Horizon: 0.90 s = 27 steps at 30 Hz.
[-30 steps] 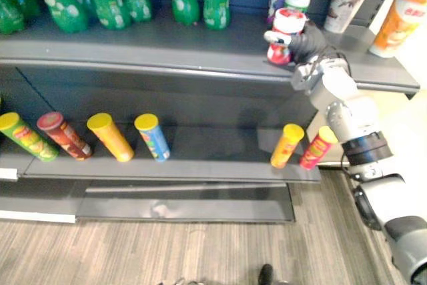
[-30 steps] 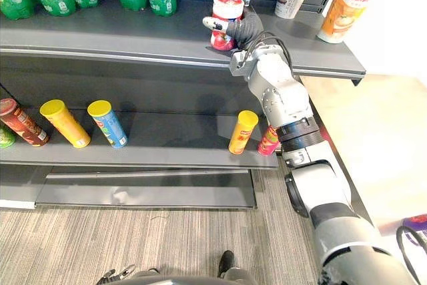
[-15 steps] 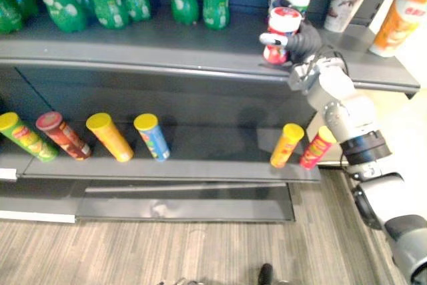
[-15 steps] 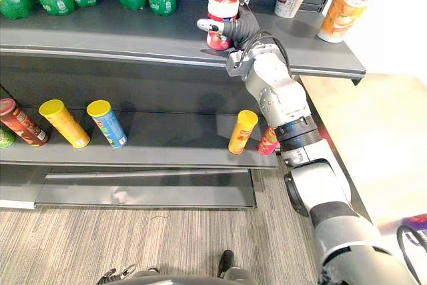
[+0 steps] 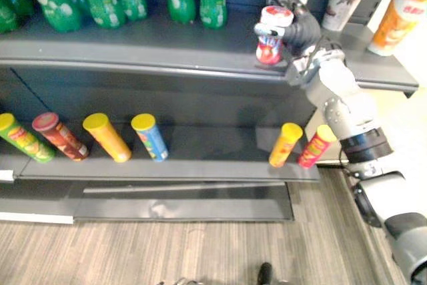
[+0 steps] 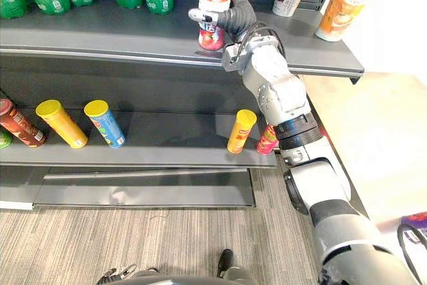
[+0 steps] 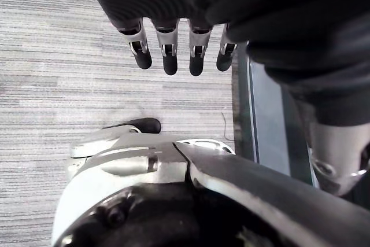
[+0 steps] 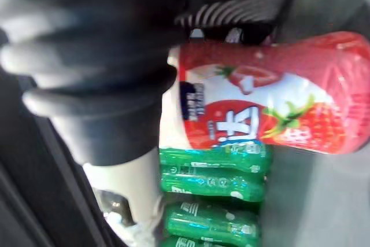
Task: Put the gum and the chips on the shelf.
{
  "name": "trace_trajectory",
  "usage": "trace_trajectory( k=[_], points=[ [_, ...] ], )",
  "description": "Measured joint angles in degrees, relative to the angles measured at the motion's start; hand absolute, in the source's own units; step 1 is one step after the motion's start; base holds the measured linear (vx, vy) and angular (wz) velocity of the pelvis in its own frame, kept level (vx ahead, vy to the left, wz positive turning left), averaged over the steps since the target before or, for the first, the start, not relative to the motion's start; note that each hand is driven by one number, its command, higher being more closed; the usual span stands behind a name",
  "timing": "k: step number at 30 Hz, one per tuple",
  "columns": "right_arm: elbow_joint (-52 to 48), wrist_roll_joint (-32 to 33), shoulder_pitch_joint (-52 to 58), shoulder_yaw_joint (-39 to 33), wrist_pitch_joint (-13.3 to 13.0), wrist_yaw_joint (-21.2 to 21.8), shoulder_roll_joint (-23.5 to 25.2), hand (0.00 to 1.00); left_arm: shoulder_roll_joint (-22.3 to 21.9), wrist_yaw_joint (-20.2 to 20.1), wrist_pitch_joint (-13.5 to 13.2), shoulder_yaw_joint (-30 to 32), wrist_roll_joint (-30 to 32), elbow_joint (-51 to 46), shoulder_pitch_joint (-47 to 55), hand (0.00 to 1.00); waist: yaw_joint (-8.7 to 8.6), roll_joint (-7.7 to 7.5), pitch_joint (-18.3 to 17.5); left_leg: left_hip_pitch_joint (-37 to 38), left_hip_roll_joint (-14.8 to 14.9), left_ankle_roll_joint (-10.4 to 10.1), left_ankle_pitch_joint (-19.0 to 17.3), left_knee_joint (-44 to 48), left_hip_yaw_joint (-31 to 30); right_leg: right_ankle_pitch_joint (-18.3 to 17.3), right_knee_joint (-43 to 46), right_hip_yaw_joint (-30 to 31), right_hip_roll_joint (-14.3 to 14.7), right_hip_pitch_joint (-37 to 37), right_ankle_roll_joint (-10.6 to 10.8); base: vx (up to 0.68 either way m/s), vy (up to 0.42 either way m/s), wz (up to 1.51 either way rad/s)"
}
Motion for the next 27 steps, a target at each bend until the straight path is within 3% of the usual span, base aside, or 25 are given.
trace_trajectory(
  k=[13, 22, 27],
  points=[
    [-7.2, 0.1, -0.5, -2.2, -1.8, -0.7, -2.4, 0.00, 0.0, 0.0, -0.2, 0.1, 0.0, 0.0, 0.1, 0.00, -0.18, 0.00, 0.0, 0.6, 0.0, -0.1, 0.0, -0.1, 1.0, 0.1, -0.1, 0.8, 0.5, 0.0, -0.1, 0.00, -0.001, -0.02],
    [-15.1, 0.9, -0.5, -8.7, -6.7, -2.3, -10.1, 0.00, 0.1, 0.0, -0.8, 0.1, 0.0, 0.1, 0.8, 0.00, -1.58, 0.03, -0.2, 1.2, 0.3, -0.3, -0.2, -0.4, 2.9, 0.7, -1.0, 2.7, 1.1, -0.1, -0.3, 0.00, -0.007, -0.10],
    [-19.4, 4.2, 0.0, -12.3, -9.5, -2.5, -13.3, 0.00, 0.1, 0.0, -1.8, 0.1, 0.0, 0.8, 1.5, 0.00, -3.27, 0.35, -0.5, 2.2, 0.3, -0.4, -0.3, -1.0, 4.7, 0.9, -1.0, 4.2, 1.6, -0.5, -0.4, 0.00, -0.003, -0.18]
  ],
)
